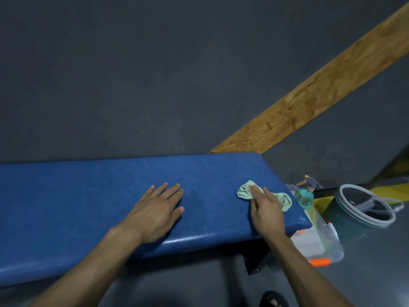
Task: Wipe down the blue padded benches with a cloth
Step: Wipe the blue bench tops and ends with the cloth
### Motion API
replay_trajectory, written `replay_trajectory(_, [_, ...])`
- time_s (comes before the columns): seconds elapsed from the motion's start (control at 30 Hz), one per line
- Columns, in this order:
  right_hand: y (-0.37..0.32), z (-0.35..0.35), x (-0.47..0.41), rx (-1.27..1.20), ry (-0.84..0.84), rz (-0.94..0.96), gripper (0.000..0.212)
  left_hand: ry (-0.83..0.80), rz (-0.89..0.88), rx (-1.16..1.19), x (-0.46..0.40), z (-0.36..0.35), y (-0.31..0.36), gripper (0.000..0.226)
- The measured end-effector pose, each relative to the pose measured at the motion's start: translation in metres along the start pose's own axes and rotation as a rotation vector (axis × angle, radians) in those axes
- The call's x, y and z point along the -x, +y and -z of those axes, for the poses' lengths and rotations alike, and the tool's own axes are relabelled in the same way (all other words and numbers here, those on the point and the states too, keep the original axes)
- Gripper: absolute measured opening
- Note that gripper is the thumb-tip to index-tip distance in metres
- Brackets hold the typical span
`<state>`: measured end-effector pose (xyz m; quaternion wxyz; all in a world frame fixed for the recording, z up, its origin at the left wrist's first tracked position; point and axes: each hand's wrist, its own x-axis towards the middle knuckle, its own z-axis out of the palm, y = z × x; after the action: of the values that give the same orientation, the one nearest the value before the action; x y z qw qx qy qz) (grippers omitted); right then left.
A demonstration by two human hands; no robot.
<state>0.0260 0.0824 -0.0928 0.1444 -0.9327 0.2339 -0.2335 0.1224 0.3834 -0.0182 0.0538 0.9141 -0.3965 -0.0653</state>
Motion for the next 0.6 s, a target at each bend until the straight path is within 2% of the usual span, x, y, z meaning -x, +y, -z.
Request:
replay_trajectory(0.1, [-0.041, -0.02, 0.007, -0.046, 0.041, 0.088, 0.041, 0.084, -0.018, 0.059, -0.01, 0.004, 0.007, 0.093])
replay_trajectory(0.2, [-0.072, -0.041, 0.013, -0.086, -0.036, 0.255, 0.043, 0.086, -0.027, 0.06, -0.019, -0.008, 0.002, 0.09])
replay_trajectory(0.33, [-0.044, -0.03, -0.005, -0.086, -0.108, 0.419, 0.047, 0.093, -0.002, 0.095, -0.04, -0.011, -0.016, 0.088])
replay_trajectory(0.4, [-0.011, -0.017, -0.027, -0.047, -0.112, 0.363, 0.047, 0.12, -0.01, 0.116, -0.053, -0.009, -0.019, 0.087])
replay_trajectory(0.5, [0.034, -0.001, -0.063, 0.005, -0.107, 0.123, 0.047, 0.128, -0.03, 0.107, -0.065, -0.011, -0.018, 0.085])
replay_trajectory(0.6, [0.02, -0.011, -0.072, -0.009, -0.074, 0.026, 0.048, 0.125, -0.046, 0.107, -0.074, -0.013, -0.019, 0.082])
